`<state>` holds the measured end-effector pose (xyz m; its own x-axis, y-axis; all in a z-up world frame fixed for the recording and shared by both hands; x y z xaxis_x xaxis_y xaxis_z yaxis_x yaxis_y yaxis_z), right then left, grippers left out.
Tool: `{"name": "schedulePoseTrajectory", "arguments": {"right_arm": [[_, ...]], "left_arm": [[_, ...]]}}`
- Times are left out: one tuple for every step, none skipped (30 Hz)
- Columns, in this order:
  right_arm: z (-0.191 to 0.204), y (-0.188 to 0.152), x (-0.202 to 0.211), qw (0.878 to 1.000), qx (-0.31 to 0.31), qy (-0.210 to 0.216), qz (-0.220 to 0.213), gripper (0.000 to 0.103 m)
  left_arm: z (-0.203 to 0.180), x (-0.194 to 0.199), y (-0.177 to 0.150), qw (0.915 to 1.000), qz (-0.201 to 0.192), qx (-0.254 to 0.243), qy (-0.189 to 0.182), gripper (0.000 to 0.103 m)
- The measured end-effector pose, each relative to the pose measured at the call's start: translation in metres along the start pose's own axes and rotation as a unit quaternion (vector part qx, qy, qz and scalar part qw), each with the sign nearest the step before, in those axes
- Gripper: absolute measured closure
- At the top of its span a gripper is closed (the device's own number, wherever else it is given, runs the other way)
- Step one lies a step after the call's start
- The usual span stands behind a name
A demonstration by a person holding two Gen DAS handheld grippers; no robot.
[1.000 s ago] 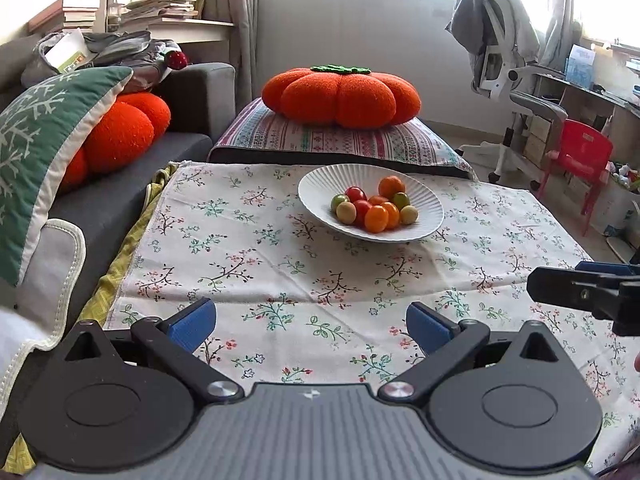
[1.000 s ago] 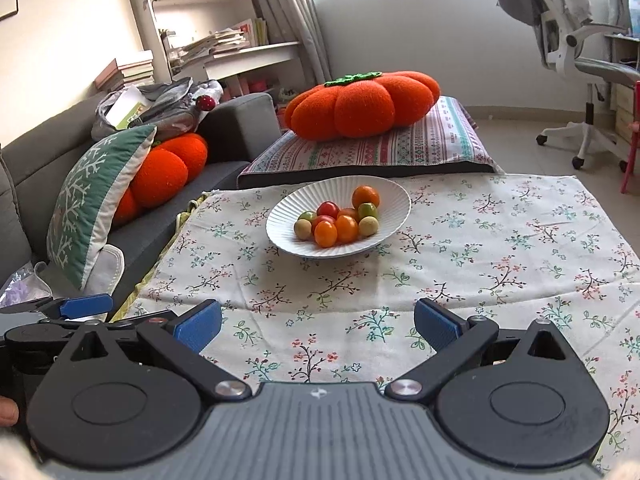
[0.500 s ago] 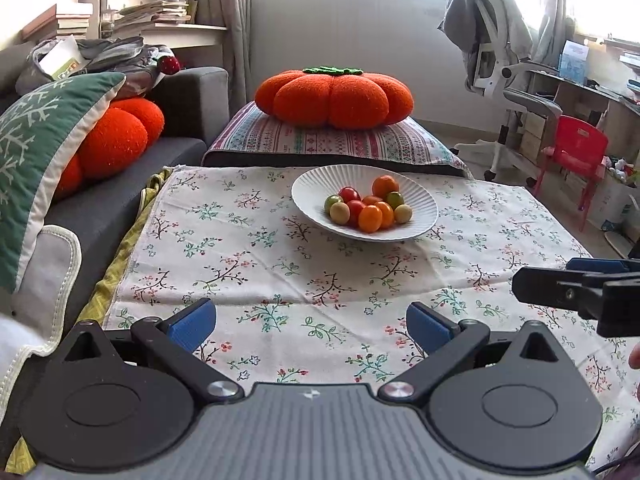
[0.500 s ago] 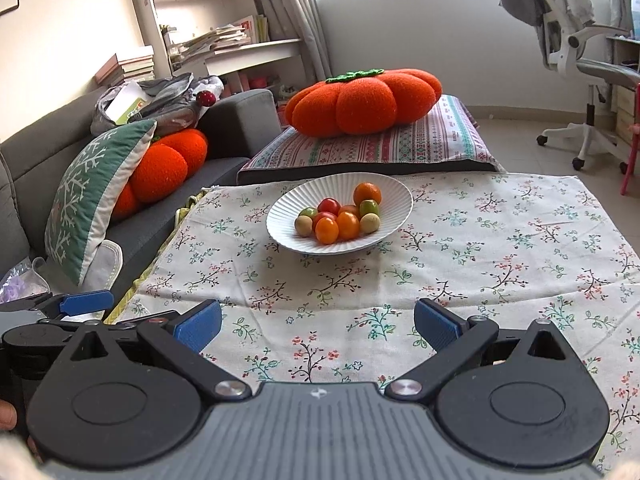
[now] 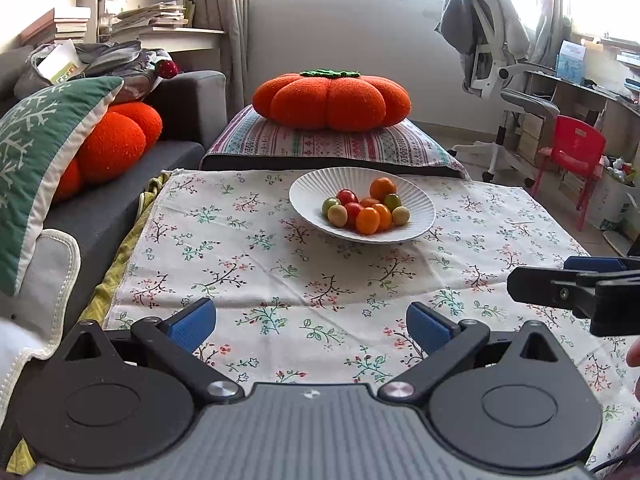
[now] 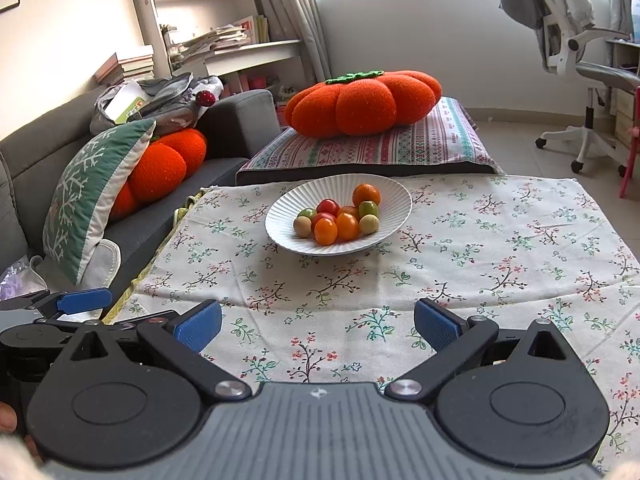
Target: Organize fruits
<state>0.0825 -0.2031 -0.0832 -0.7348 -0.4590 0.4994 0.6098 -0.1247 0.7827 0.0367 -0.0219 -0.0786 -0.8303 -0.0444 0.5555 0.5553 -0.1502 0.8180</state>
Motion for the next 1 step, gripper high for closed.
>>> {"name": "schedulePoseTrajectory", "arguments": {"right_arm": [[0.0,0.0,0.0,1.0,0.0,0.0,0.0,0.0]], "left_arm": [[-0.0003,0.0001,0.0002,1.0,0.0,-0.001,-0.001,0.013]]}}
Point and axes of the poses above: each gripper's, at about its wrist camera, not at the fingertips, and x roughly against the way its jaws point, z to its left, y to its top, the point moved 7 cm from there along -x, roughly the way its jaws point, and after that the axes turned 8 degrees about -x, right-handed, at the moved point
